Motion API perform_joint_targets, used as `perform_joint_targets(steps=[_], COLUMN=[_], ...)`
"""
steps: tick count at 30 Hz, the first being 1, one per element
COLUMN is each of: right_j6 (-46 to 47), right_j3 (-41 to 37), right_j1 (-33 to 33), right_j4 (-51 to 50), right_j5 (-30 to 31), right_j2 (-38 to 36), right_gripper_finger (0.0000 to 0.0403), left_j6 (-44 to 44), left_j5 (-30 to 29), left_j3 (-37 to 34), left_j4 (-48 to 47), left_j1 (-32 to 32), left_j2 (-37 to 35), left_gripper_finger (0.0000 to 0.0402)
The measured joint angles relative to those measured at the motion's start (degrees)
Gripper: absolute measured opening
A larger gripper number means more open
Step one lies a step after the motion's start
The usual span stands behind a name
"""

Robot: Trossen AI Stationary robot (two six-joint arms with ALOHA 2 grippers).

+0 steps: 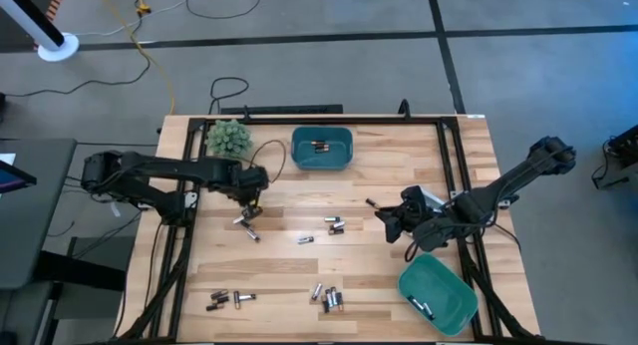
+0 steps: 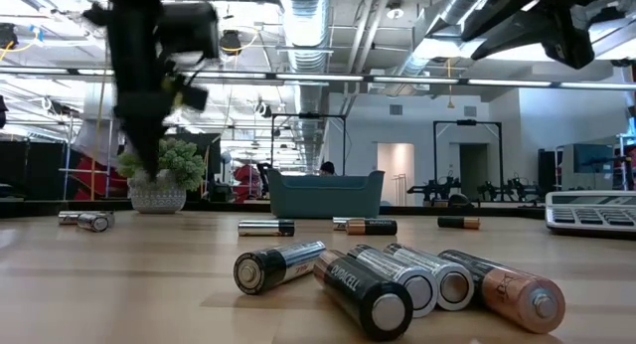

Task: Sort batteries
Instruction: Put the silver battery into the green bin

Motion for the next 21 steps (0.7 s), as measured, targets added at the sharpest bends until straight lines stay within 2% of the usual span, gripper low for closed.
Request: perform_joint_targets(steps=[6, 12, 15, 21], right_j6=[1.42, 1.17, 1.14, 1.07], right_j3=[0.00, 0.00, 0.00, 0.00], right_j1=[0.26, 0.15, -0.27, -2.14], right_j4=[-3.54, -4.87, -6.10, -5.18], right_j5=[-0.17, -0.16, -0.16, -0.14], right_j2=[-2.95, -4.97, -5.69, -6.46], right_gripper_finger=[0.0118, 0.0118, 0.0118, 0.0118], left_j6=[5.95, 10.75, 11.99, 17.47], left_j5=[0.87, 1.62, 1.37, 1.40], left_j3=[13.89, 21.05, 23.90, 32.82], left_j4=[2.39, 12.65, 14.95, 20.11], left_j1=[-1.75, -6.78, -9.74, -15.56], left_j2=[-0.07, 1.97, 7.49, 24.34], left_gripper_finger=[0.0035, 0.0035, 0.0035, 0.0035])
